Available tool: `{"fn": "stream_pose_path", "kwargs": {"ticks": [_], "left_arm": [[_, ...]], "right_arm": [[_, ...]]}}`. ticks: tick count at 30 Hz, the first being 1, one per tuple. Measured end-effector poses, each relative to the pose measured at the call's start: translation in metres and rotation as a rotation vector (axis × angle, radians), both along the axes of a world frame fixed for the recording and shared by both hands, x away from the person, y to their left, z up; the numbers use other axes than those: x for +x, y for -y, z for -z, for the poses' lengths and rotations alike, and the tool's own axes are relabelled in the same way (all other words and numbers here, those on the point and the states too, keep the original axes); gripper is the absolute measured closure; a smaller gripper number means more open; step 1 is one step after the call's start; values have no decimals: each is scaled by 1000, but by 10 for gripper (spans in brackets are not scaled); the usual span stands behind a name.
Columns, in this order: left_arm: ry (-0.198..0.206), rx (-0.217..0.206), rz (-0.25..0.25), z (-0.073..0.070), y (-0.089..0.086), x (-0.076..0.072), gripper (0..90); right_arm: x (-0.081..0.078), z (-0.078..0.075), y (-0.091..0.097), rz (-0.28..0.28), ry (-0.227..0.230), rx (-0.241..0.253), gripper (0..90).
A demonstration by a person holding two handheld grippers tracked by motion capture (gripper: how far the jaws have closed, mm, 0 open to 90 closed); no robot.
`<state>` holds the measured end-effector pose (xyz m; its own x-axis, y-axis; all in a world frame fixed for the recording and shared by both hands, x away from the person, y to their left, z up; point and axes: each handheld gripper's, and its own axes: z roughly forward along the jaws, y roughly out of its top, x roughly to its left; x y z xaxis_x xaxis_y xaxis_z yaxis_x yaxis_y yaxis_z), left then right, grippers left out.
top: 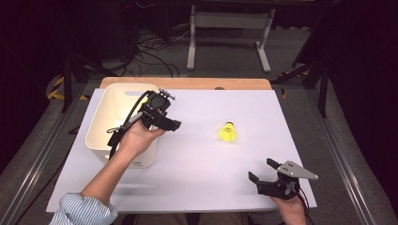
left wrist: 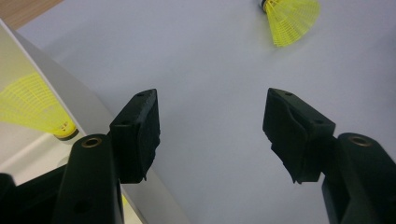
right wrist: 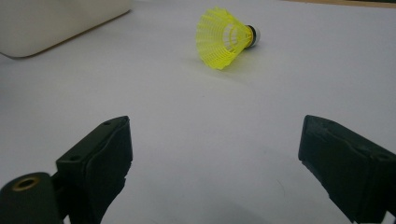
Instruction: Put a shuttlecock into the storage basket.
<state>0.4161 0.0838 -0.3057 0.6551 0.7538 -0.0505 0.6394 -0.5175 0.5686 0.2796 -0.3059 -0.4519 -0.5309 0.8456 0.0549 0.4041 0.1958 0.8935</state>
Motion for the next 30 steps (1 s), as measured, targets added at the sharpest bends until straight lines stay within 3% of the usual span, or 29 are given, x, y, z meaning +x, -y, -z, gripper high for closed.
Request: {"fn": "stream_pose_path", "kwargs": {"ticks": [30], "left_arm": [[-23, 3, 21, 14, 14, -3, 366]], "right_arm": [[0, 0, 0, -4, -1, 1, 104]]}}
